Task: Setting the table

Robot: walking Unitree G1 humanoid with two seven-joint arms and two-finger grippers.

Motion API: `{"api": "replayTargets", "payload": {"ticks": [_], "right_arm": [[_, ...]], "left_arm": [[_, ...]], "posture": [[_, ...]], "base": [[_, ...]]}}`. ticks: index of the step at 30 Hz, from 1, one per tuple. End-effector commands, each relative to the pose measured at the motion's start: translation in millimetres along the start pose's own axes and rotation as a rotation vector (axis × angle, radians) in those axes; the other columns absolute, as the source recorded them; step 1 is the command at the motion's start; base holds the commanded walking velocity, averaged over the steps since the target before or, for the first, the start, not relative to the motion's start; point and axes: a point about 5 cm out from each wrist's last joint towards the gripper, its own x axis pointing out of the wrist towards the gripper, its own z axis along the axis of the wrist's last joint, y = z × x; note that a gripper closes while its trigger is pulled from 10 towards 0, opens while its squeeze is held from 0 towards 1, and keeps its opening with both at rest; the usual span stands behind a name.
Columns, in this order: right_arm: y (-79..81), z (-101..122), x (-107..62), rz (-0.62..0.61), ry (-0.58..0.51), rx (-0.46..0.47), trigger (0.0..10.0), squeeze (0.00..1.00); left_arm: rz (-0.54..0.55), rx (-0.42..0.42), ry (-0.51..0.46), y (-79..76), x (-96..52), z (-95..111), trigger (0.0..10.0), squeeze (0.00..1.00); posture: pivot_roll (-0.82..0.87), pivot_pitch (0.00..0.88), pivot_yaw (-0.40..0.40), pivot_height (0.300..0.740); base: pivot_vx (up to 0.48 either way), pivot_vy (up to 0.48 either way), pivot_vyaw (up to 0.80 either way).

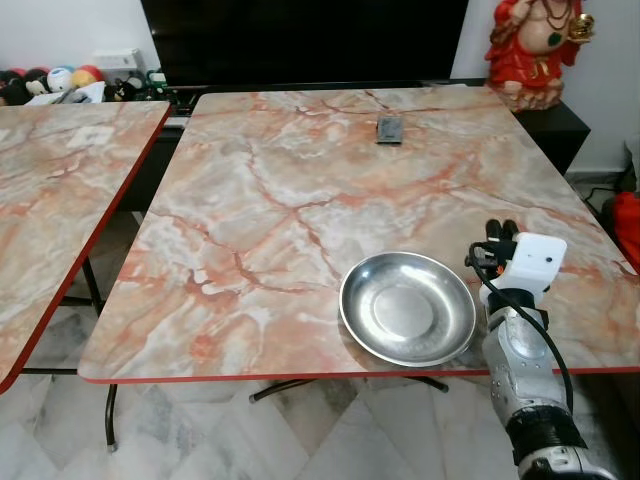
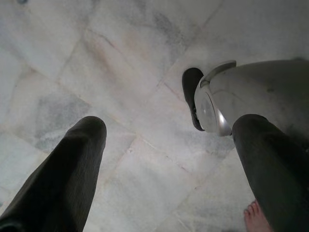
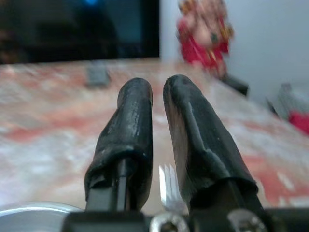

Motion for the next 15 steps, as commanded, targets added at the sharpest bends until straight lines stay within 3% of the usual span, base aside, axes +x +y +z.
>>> {"api": "replayTargets", "payload": {"ticks": [1, 7, 15], "right_arm": [[1.2, 9.6, 1.5, 0.007, -0.036, -0.007, 10.0, 0.00], [4.8, 2.3, -4.7, -0.019, -0.015, 0.011, 10.0, 0.00], [11.2, -3.1, -11.5, -0.023, 0.008, 0.019, 10.0, 0.00]], "left_arm": [[0.007, 0.006, 0.031, 1.4, -2.7, -9.5, 10.0, 0.00], [0.009, 0.009, 0.035, 0.5, -2.5, -9.9, 10.0, 0.00], [0.020, -0.004, 0.028, -0.7, -1.0, -6.3, 10.0, 0.00]], "posture": [[-0.01, 0.065, 0.014, 0.740], [-0.02, 0.000, 0.012, 0.740], [-0.02, 0.000, 0.008, 0.740]], "base": [[0.000, 0.000, 0.00], [0.000, 0.000, 0.00], [0.000, 0.000, 0.00]]}}
